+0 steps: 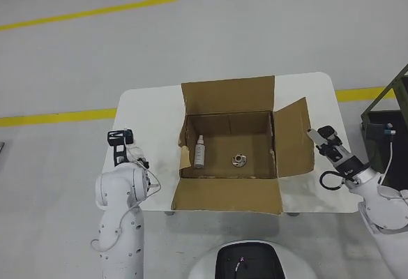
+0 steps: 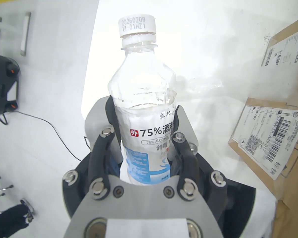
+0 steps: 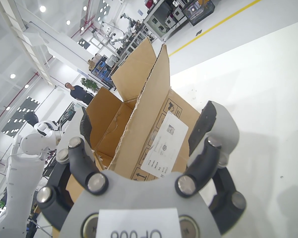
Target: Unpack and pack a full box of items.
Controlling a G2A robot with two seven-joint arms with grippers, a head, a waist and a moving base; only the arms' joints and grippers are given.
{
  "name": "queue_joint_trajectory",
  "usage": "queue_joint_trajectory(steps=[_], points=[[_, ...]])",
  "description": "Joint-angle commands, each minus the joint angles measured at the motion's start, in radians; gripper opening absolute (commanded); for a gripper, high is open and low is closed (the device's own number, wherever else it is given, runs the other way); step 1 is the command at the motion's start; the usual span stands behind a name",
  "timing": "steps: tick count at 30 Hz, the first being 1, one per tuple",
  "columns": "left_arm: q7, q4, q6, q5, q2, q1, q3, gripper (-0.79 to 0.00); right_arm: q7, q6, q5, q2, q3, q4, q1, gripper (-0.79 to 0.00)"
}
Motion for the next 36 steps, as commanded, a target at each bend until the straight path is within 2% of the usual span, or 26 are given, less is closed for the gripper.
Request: queue_joint_trajectory(steps=[1, 6, 11, 16, 20, 25, 30, 32, 33, 34, 35, 36], points=[[0.058, 0.024, -0.033, 0.034, 0.004, 0.008, 0.0, -0.785, -0.002, -0.003, 0.003, 0.0, -0.001, 0.006, -0.002, 0.0], [0.108, 0.12, -0.123, 0.084, 0.016, 0.0, -0.021, -0.785, -0.009, -0.016, 0.009, 0.0, 0.007, 0.019, -0.016, 0.0], [0.237, 0.199, -0.177, 0.133, 0.024, 0.002, -0.006, -0.785, -0.006, -0.026, 0.033, 0.001, 0.023, 0.032, -0.028, 0.0], [0.264, 0.306, -0.143, 0.146, 0.024, -0.02, 0.004, -0.785, 0.004, -0.031, 0.039, 0.003, 0.033, 0.025, -0.028, 0.0], [0.259, 0.355, -0.143, 0.131, 0.021, -0.035, 0.021, -0.785, 0.009, -0.028, 0.036, 0.004, 0.038, 0.015, -0.025, 0.0], [0.258, 0.401, -0.133, 0.13, 0.02, -0.043, 0.03, -0.785, 0.009, -0.025, 0.03, 0.003, 0.035, 0.01, -0.025, 0.0], [0.257, 0.409, -0.134, 0.124, 0.02, -0.046, 0.034, -0.785, 0.006, -0.023, 0.025, 0.003, 0.033, 0.007, -0.027, 0.0], [0.253, 0.41, -0.134, 0.122, 0.02, -0.047, 0.034, -0.468, 0.005, -0.021, 0.023, 0.003, 0.033, 0.006, -0.028, 0.0], [0.249, 0.412, -0.134, 0.12, 0.02, -0.049, 0.033, -0.372, 0.005, -0.022, 0.021, 0.003, 0.032, 0.004, -0.029, 0.0], [0.247, 0.412, -0.134, 0.117, 0.021, -0.05, 0.033, -0.243, 0.005, -0.022, 0.02, 0.003, 0.032, 0.003, -0.03, 0.0], [0.244, 0.413, -0.135, 0.115, 0.021, -0.052, 0.033, -0.006, 0.005, -0.022, 0.019, 0.003, 0.032, 0.003, -0.031, 0.0], [0.243, 0.414, -0.136, 0.113, 0.021, -0.053, 0.034, 0.0, 0.004, -0.022, 0.019, 0.003, 0.032, 0.002, -0.031, 0.0]])
